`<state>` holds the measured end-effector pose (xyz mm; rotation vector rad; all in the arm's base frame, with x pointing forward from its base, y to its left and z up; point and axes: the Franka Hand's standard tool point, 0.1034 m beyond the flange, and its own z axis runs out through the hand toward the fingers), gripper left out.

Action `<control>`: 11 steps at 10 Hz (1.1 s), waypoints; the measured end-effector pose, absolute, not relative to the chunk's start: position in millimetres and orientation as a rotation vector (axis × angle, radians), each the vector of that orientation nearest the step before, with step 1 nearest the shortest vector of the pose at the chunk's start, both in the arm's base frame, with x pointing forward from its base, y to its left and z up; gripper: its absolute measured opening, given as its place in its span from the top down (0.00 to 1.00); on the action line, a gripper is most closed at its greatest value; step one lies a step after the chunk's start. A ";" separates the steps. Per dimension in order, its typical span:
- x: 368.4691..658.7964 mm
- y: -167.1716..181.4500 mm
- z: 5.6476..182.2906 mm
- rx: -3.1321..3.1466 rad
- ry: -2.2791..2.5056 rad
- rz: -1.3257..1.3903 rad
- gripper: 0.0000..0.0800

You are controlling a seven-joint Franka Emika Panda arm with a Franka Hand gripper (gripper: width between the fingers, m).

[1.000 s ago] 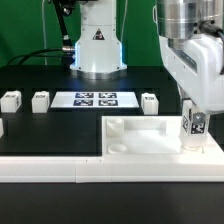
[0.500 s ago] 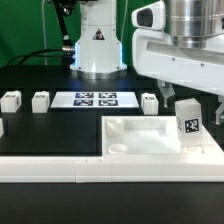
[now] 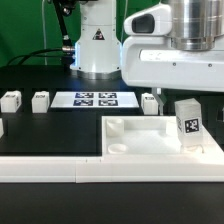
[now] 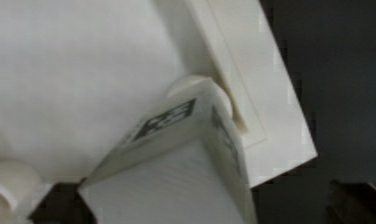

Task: Assemble square table

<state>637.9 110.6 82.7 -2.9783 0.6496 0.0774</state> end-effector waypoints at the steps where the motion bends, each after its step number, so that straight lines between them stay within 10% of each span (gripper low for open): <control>1: 636.2 109.2 77.7 -3.008 0.480 0.045 0.19; 4: 635.8 109.7 76.6 -3.000 0.525 0.046 0.22; 8: 635.3 110.9 75.8 -2.932 0.829 0.063 0.64; 11: 635.2 110.6 75.7 -2.841 1.113 0.078 0.64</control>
Offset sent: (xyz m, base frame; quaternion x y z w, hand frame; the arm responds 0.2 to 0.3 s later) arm 0.0000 0.0000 0.0000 0.0000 0.0000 0.0000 1.0000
